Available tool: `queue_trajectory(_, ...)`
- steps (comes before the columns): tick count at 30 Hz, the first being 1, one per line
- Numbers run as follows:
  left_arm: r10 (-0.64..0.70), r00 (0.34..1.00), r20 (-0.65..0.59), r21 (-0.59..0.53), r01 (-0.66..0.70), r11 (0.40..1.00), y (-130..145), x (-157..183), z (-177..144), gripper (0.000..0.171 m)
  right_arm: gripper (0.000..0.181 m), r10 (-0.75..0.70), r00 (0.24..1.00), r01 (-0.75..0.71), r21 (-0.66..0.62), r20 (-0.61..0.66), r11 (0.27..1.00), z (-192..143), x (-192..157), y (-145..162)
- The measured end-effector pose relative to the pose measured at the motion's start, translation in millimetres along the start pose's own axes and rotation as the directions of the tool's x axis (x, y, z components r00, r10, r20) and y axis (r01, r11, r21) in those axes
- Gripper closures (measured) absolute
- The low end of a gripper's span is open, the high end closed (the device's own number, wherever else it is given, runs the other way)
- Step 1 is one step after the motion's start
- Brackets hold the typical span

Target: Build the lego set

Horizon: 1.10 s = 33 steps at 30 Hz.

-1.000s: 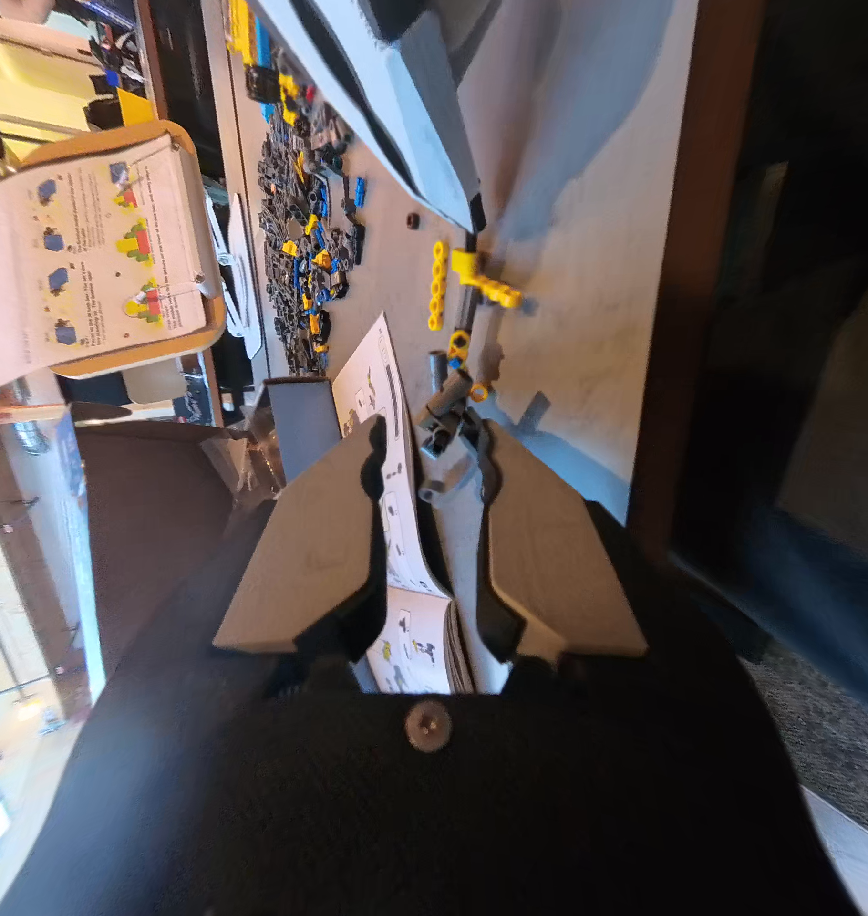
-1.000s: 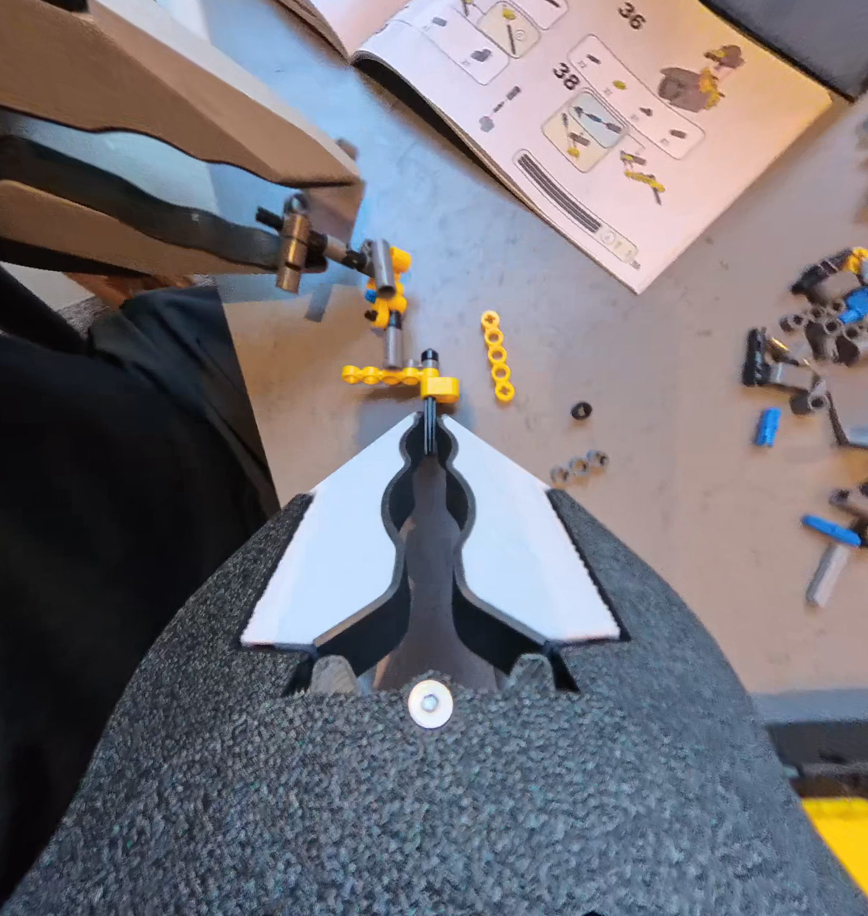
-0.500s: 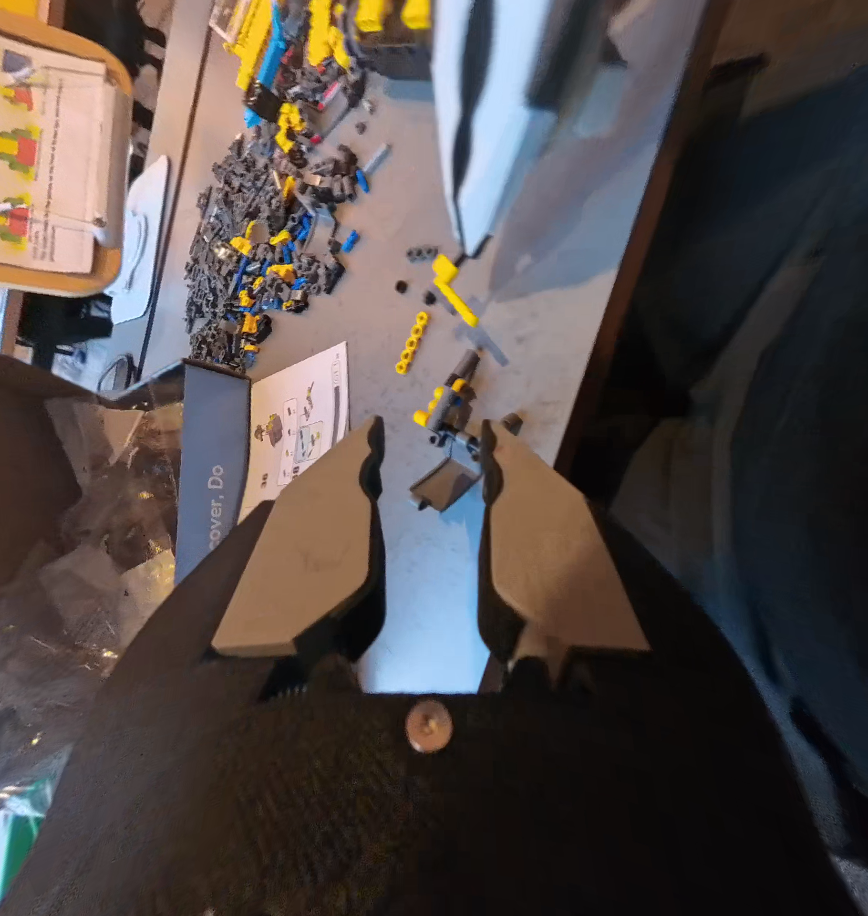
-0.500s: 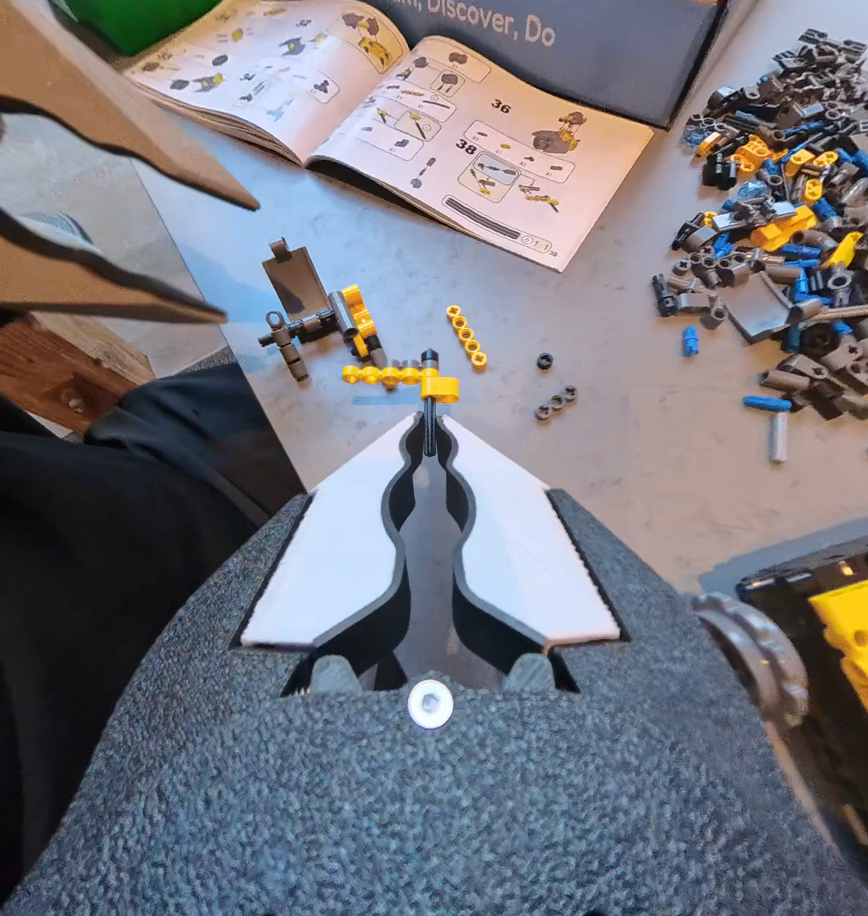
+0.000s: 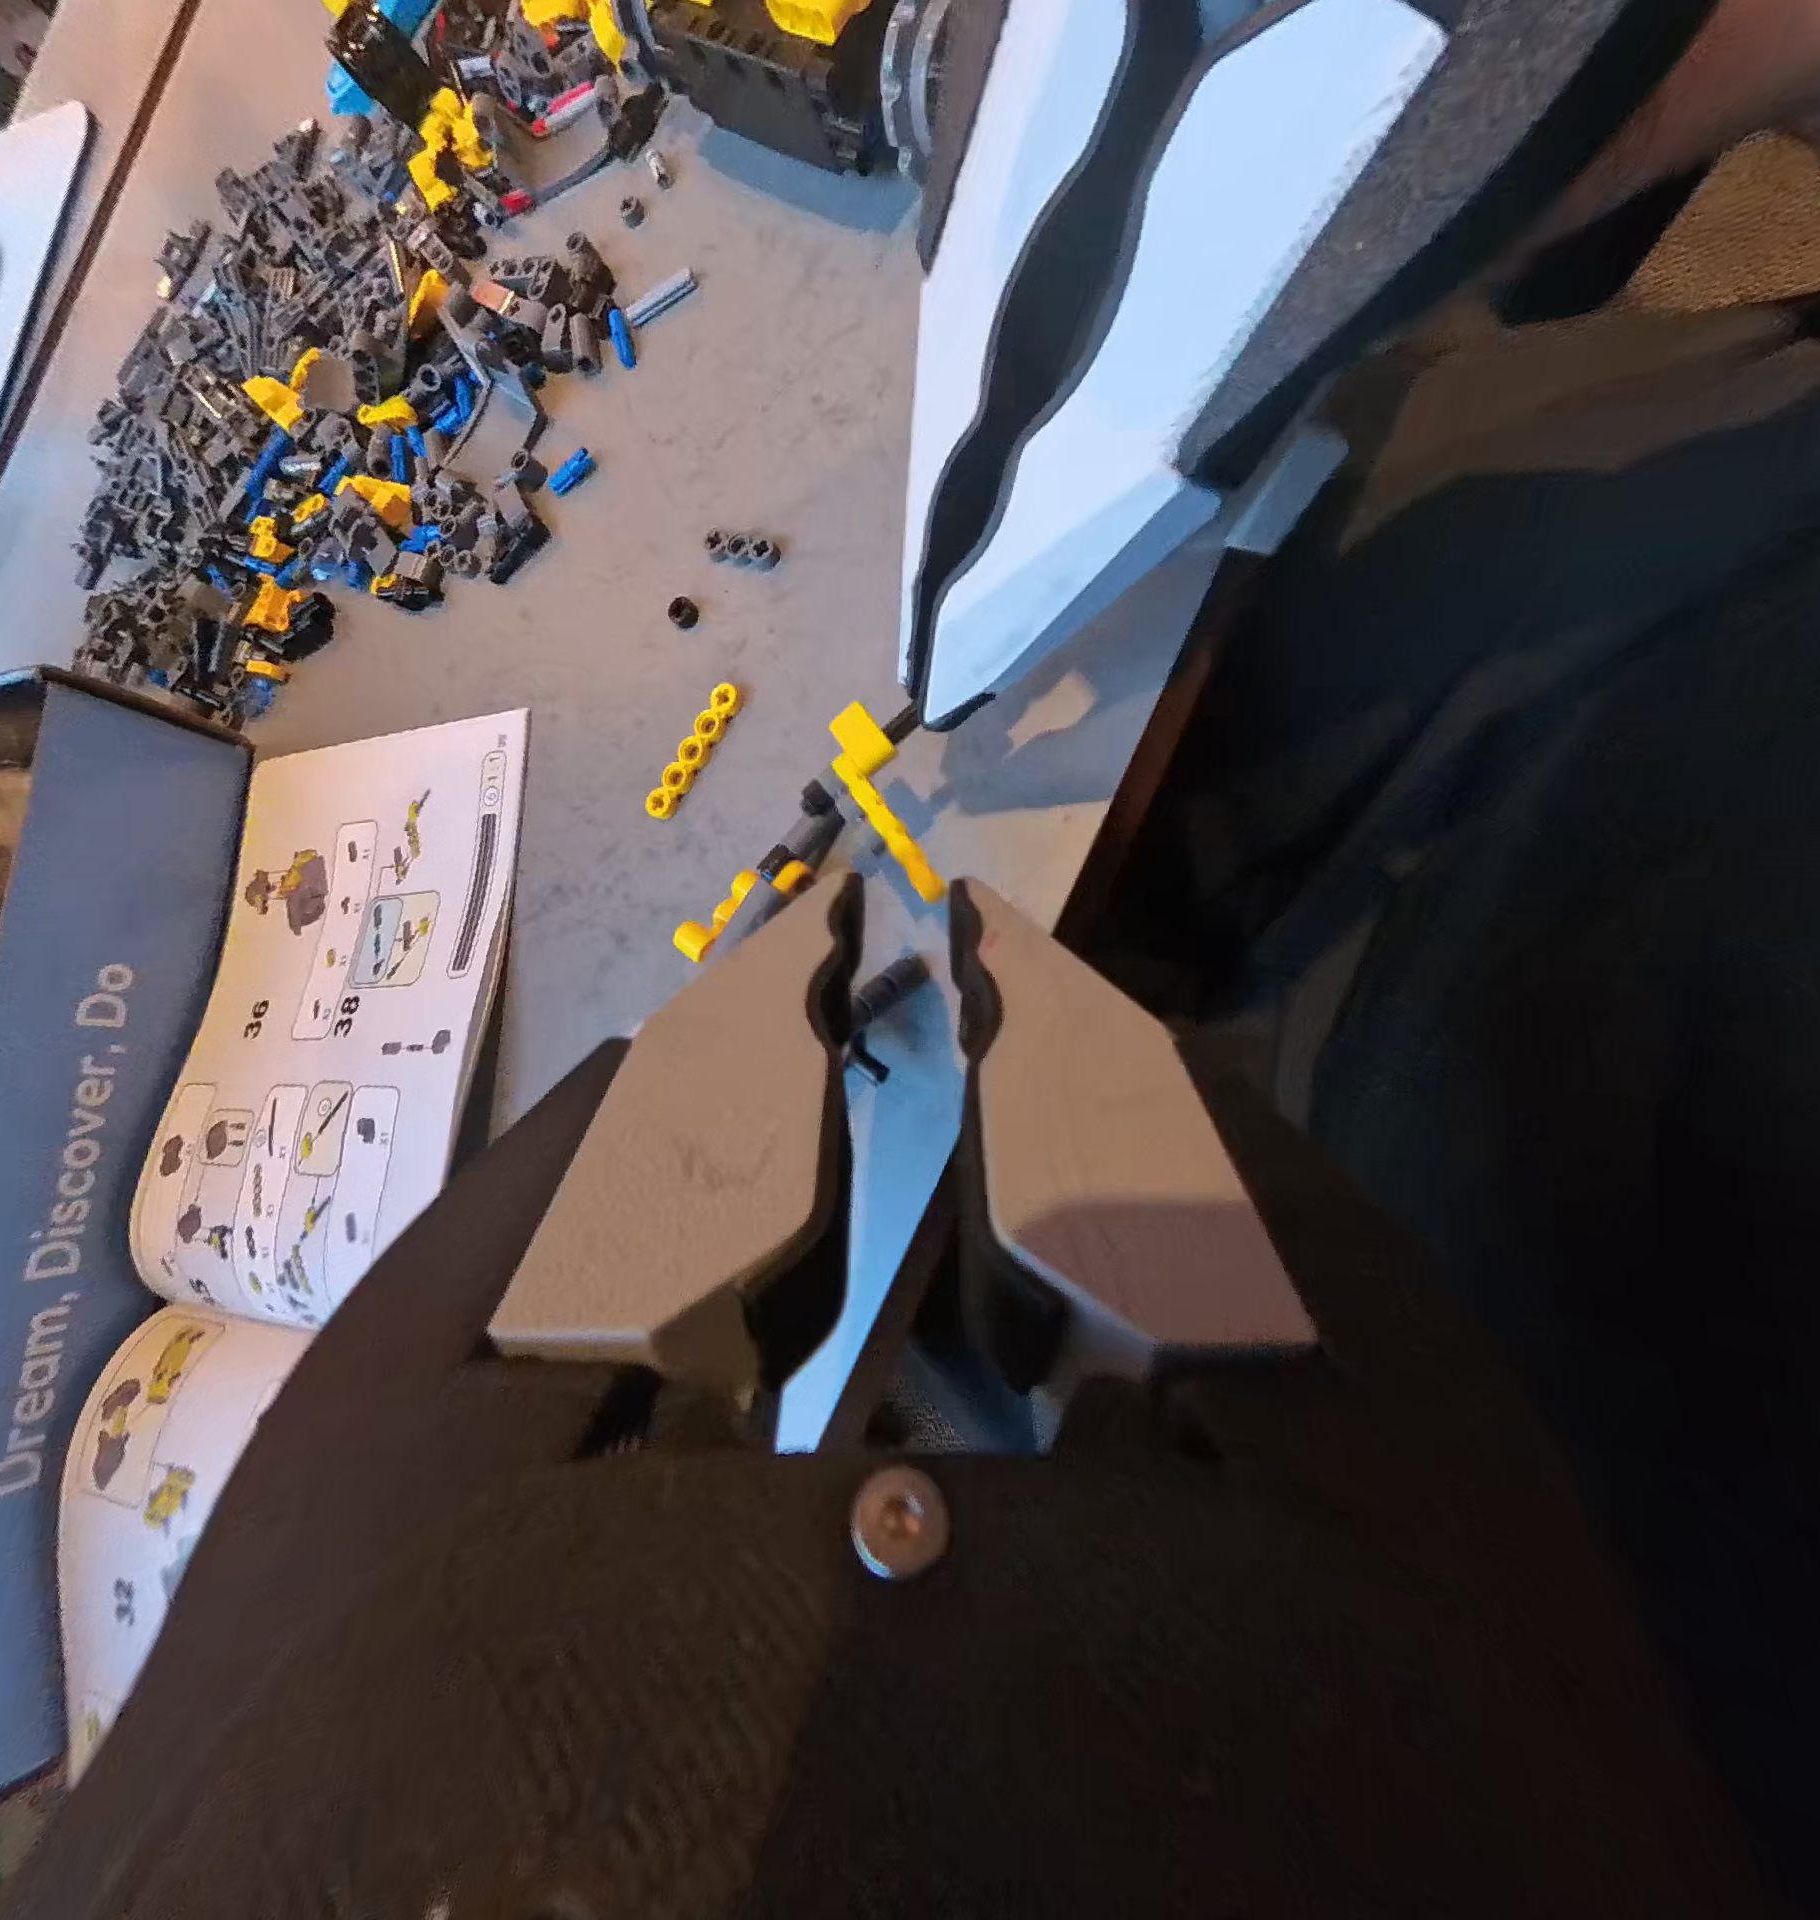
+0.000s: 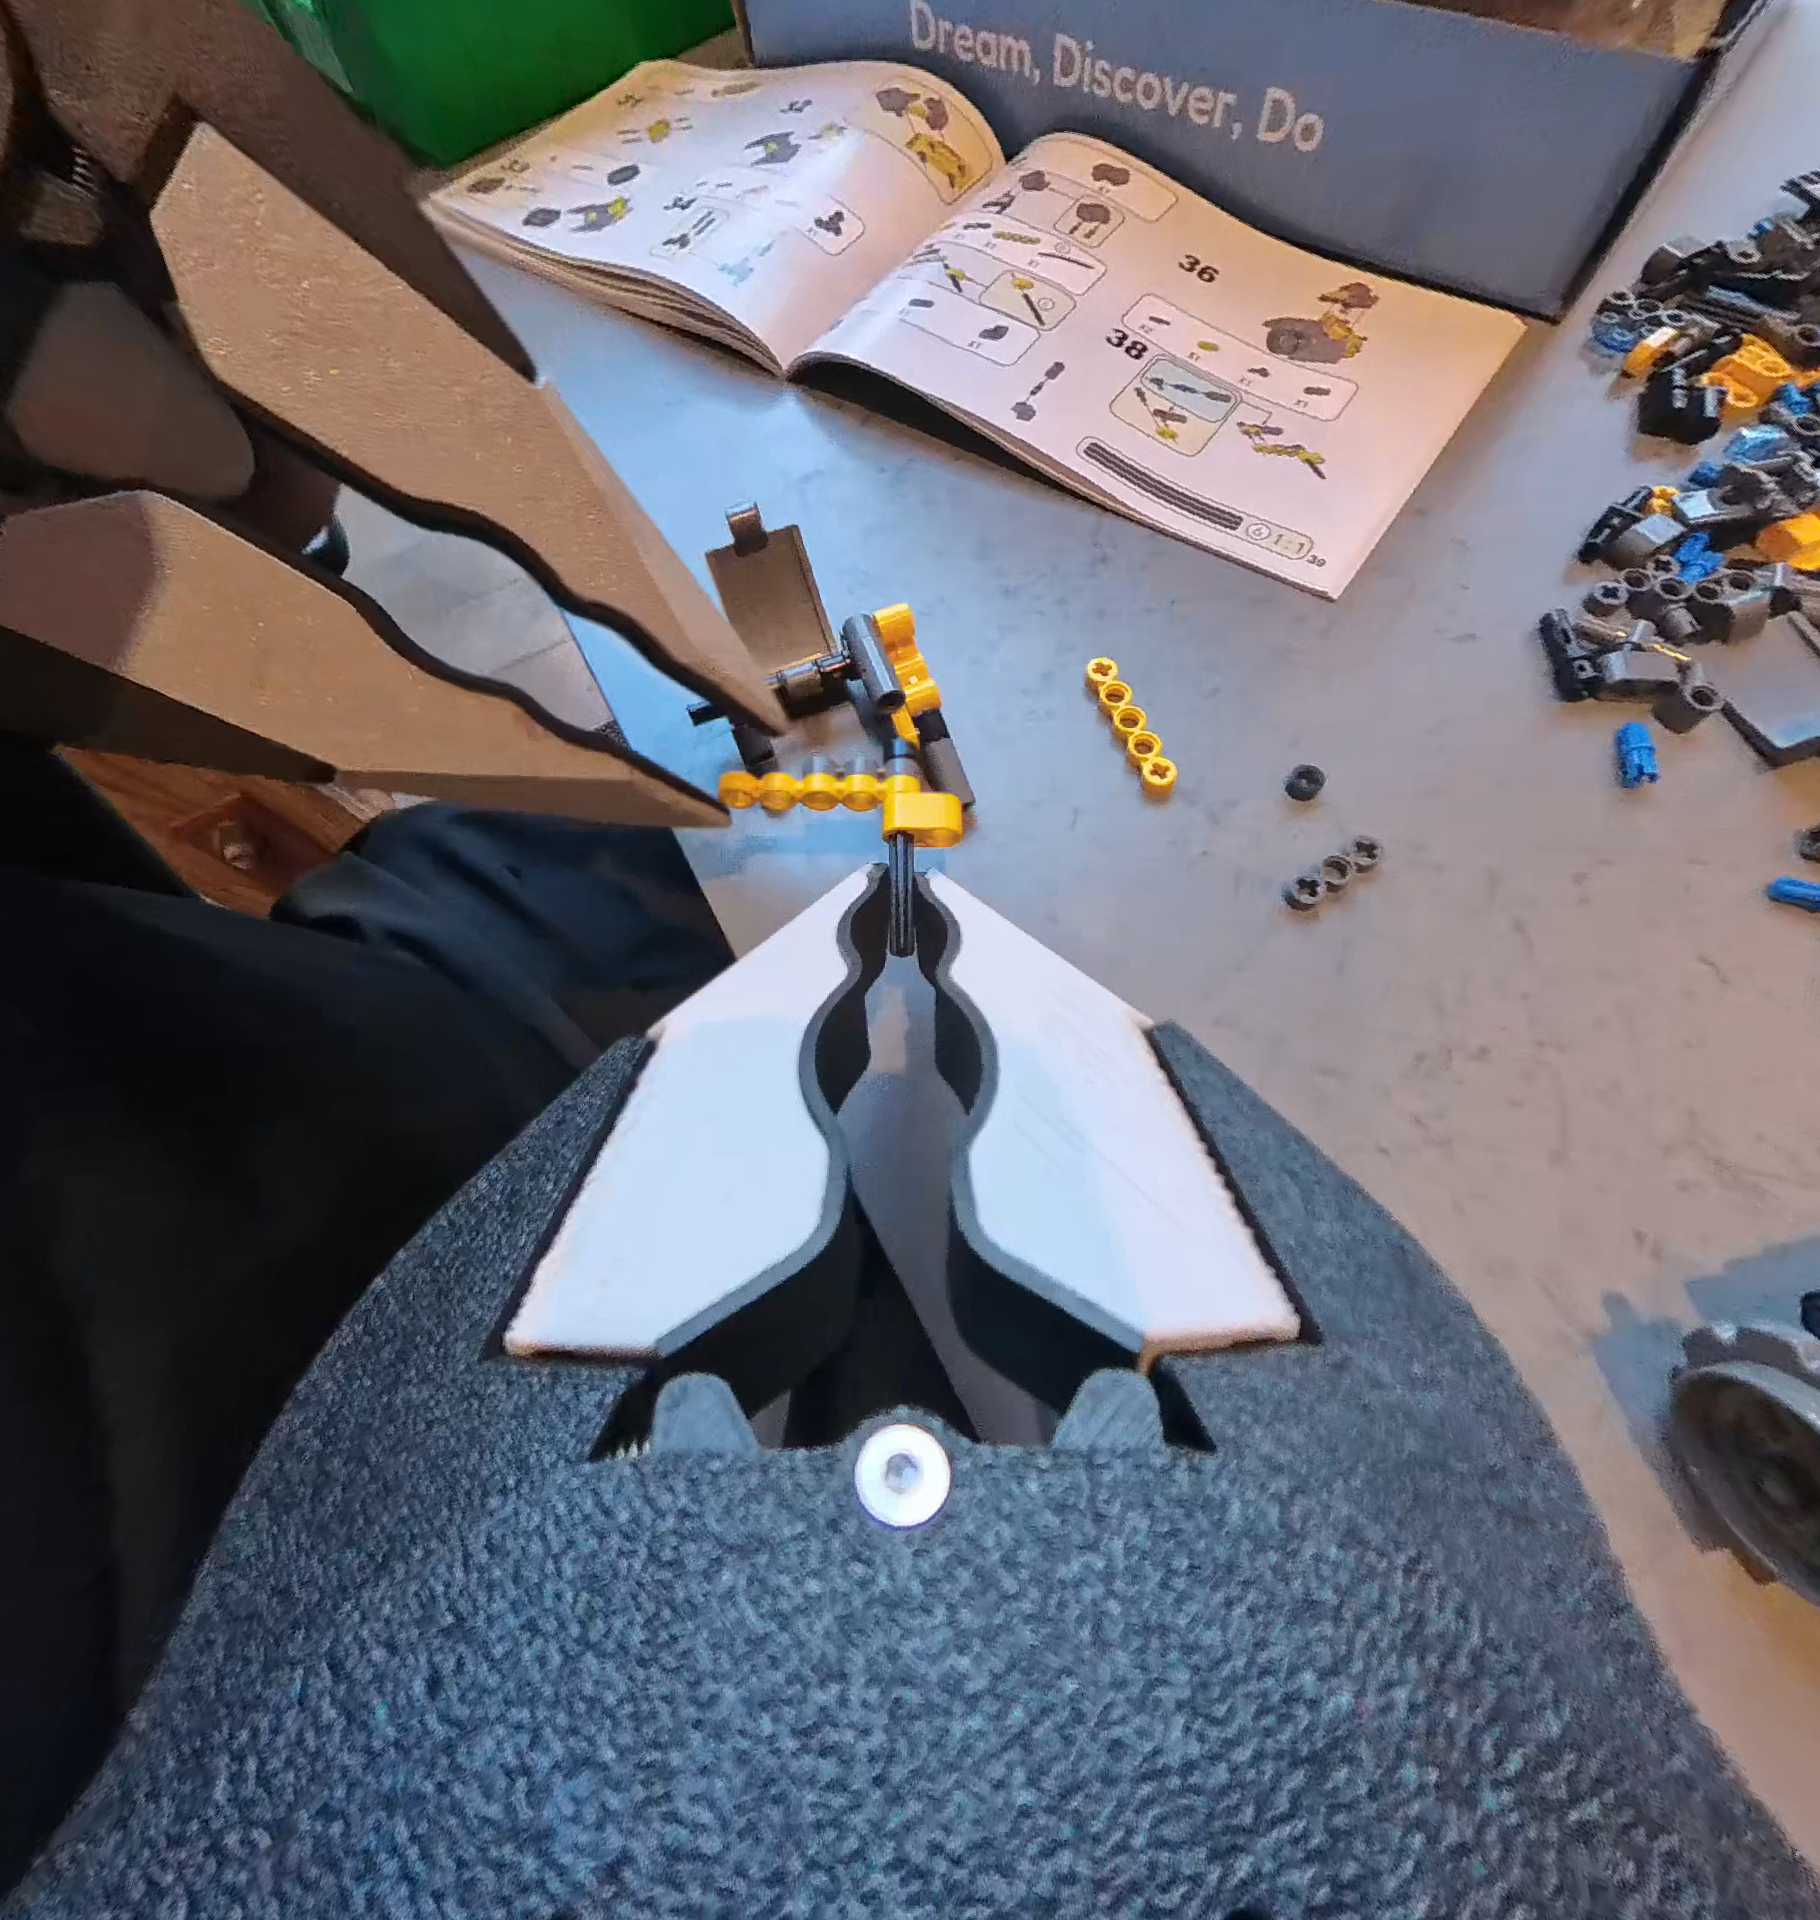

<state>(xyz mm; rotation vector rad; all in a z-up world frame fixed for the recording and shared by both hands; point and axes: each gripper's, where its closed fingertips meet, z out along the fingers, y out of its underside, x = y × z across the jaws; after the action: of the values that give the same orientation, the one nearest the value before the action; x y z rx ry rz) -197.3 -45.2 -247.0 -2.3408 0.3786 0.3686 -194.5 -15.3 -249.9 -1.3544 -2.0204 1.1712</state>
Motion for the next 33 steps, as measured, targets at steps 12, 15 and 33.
queue_trajectory(12, -0.040, 0.996, 0.077, 0.088, 0.033, 0.996, 10, -4, -14, 0.162, 0.177, -0.015, 1.000, 0.016, -0.012, 0.007, 1.000, 0, 8, -1)
queue_trajectory(15, -0.074, 0.993, 0.095, 0.128, 0.062, 0.990, 14, -12, -21, 0.162, 0.177, -0.010, 1.000, 0.011, -0.021, 0.010, 1.000, 2, 11, 1)
queue_trajectory(33, -0.120, 0.993, 0.012, 0.184, 0.116, 0.976, 32, -27, -21, 0.148, 0.177, 0.014, 0.999, -0.013, -0.035, 0.038, 0.999, 6, 22, -3)
